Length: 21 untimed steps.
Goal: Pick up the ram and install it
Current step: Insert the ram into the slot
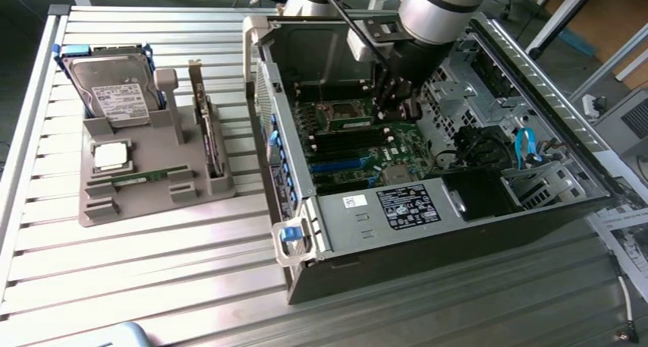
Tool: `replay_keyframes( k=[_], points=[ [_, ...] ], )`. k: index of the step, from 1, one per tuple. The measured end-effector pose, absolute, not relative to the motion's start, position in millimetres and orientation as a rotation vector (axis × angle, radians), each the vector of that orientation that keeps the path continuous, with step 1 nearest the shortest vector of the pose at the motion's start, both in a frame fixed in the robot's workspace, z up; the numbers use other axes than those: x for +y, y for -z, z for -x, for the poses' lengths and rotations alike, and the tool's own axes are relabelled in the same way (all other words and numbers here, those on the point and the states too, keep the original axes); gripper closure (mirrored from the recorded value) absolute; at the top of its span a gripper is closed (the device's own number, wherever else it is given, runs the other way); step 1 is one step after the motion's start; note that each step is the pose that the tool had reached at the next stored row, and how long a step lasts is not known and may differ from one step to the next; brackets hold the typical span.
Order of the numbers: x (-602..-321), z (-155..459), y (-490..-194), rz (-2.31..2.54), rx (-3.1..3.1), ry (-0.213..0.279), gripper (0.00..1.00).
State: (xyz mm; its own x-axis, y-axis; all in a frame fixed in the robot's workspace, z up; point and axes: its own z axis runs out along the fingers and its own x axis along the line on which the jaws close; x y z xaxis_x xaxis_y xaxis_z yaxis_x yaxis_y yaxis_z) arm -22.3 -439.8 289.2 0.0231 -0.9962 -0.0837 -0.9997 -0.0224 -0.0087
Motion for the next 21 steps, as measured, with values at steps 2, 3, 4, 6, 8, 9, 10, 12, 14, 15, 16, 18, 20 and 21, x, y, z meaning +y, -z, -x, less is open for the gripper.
replay_keyframes(
  k=[2, 3, 4, 6, 8, 9, 10, 12, 14, 15, 16, 18, 20, 21],
  points=[
    [-439.8, 22.3, -284.3, 2.194, 2.156, -0.083, 0.87],
    [-439.8, 22.3, -280.7, 2.189, 2.161, -0.082, 0.87],
    [-439.7, 22.3, -277.2, 2.187, 2.163, -0.082, 0.87],
    [-439.4, 22.3, -270.5, 2.185, 2.164, -0.082, 0.87],
    [-437.2, 22.0, -264.3, 2.184, 2.165, -0.082, 0.87],
    [-436.0, 21.9, -260.4, 2.184, 2.166, -0.082, 0.87],
    [-435.9, 21.9, -257.7, 2.183, 2.166, -0.082, 0.87],
    [-435.8, 21.9, -254.1, 2.183, 2.167, -0.082, 0.87],
    [-435.5, 22.0, -250.5, 2.182, 2.168, -0.082, 0.87],
    [-434.0, 22.0, -248.0, 2.181, 2.169, -0.082, 0.87],
    [-432.3, 22.0, -246.4, 2.181, 2.168, -0.082, 0.87],
    [-427.6, 22.0, -242.9, 2.181, 2.168, -0.082, 0.87],
    [-424.0, 21.9, -239.0, 2.181, 2.168, -0.082, 0.87],
    [-423.9, 21.9, -237.7, 2.181, 2.168, -0.082, 0.87]
  ],
)
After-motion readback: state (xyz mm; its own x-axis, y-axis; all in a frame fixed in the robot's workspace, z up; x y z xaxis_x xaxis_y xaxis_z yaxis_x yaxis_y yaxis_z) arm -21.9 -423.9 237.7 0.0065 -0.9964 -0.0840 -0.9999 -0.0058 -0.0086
